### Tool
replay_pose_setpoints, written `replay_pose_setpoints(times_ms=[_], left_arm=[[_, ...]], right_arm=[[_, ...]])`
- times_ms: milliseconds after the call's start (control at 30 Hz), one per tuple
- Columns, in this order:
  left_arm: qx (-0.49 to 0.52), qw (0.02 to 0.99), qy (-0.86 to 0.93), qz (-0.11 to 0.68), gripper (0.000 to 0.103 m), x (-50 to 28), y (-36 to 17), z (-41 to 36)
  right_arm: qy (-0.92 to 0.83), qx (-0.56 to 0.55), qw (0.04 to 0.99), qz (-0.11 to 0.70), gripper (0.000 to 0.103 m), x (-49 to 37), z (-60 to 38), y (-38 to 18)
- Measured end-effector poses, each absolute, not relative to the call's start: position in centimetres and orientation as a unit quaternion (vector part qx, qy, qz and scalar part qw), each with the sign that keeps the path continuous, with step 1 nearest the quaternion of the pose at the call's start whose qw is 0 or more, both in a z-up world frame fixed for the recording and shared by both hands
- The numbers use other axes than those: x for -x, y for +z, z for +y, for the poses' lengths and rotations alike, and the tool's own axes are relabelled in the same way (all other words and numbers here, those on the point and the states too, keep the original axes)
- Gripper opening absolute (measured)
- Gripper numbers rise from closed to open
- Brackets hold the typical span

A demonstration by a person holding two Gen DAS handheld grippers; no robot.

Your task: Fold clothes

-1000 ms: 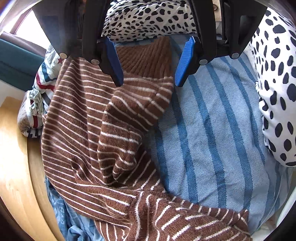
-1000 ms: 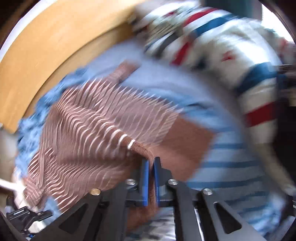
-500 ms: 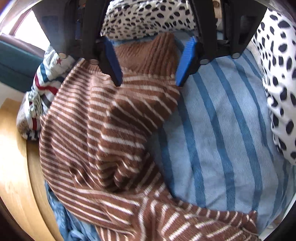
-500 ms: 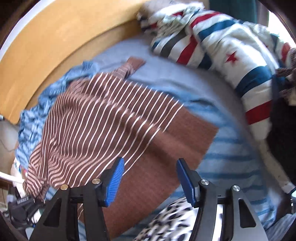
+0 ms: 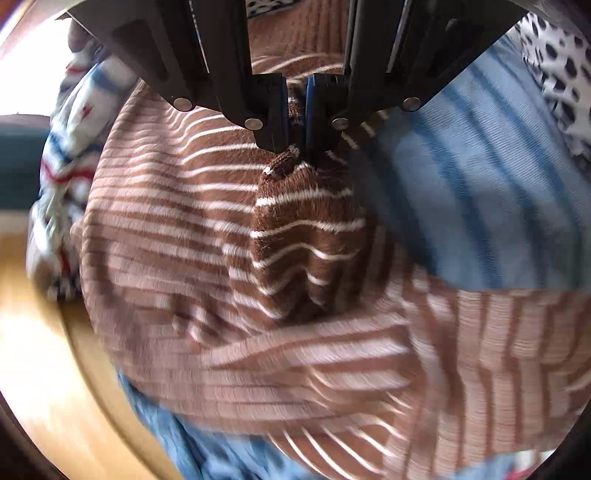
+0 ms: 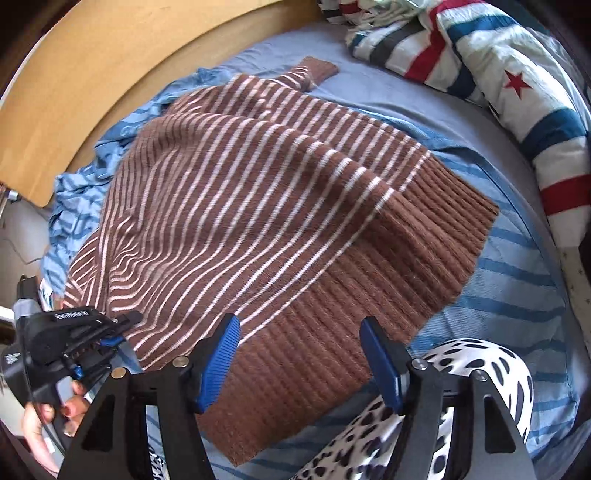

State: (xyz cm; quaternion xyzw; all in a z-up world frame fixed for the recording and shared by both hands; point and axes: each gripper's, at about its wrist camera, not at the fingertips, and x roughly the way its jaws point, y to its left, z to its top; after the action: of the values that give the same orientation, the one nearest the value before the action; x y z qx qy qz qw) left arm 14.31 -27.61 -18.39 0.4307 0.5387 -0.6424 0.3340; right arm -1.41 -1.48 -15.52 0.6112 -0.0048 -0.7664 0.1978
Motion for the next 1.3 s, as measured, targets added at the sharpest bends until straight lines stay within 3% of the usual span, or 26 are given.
replay_pose_setpoints(times_ms=[167,267,433,500,567,633,733,900,967,1033,1167,1233,1267,1300], left_arm=[[-0.389,0.386,-0.65,0.527,0.006,-22.7,-13.9,-30.0],[-0.418,0.441,-0.571,0.552,0.006,-27.2,-17.3,-31.4],[-0.447,0.469,-0.552,0.524,0.009,-24.9,-17.0,-30.1],[-0.454,0.456,-0.57,0.511,0.024,-23.2,-15.8,-29.6],[-0.43,0.442,-0.601,0.509,0.061,-22.2,-13.9,-28.8],[-0.389,0.429,-0.636,0.51,0.071,-21.4,-11.7,-27.8],[-0.34,0.392,-0.686,0.51,0.071,-21.3,-8.9,-27.2],[-0.29,0.336,-0.695,0.566,0.071,-16.0,-10.6,-27.4],[-0.261,0.322,-0.683,0.601,0.071,-13.5,-12.9,-27.9],[-0.255,0.32,-0.67,0.619,0.071,-12.3,-13.6,-27.9],[-0.265,0.325,-0.648,0.636,0.071,-9.9,-14.8,-28.7],[-0.269,0.331,-0.641,0.638,0.071,-9.5,-15.7,-28.6],[-0.27,0.334,-0.639,0.638,0.071,-9.5,-15.9,-28.5],[-0.273,0.337,-0.639,0.635,0.071,-9.5,-16.1,-28.6]], right_arm=[[-0.767,-0.604,0.213,-0.027,0.073,1.0,-2.4,-14.6],[-0.762,-0.604,0.229,-0.039,0.073,0.6,-3.4,-14.8],[-0.75,-0.615,0.243,-0.012,0.073,0.1,-5.1,-15.8],[-0.751,-0.615,0.242,-0.014,0.073,0.4,-4.8,-15.8],[-0.754,-0.612,0.237,-0.017,0.073,1.3,-4.4,-15.7],[-0.761,-0.608,0.227,-0.023,0.073,2.8,-3.6,-15.5],[-0.77,-0.601,0.213,-0.031,0.073,4.9,-2.6,-15.1],[-0.801,-0.555,0.214,-0.059,0.074,11.6,-4.3,-12.4],[-0.812,-0.534,0.231,-0.034,0.075,14.8,-7.0,-11.3],[-0.817,-0.52,0.249,0.003,0.089,17.9,-10.3,-10.7],[-0.767,-0.562,0.297,0.092,0.087,21.8,-17.5,-14.1],[-0.72,-0.609,0.311,0.12,0.071,22.3,-19.7,-17.4],[-0.723,-0.604,0.316,0.112,0.037,21.6,-19.1,-17.9],[-0.726,-0.599,0.32,0.105,0.027,21.0,-18.5,-18.4]])
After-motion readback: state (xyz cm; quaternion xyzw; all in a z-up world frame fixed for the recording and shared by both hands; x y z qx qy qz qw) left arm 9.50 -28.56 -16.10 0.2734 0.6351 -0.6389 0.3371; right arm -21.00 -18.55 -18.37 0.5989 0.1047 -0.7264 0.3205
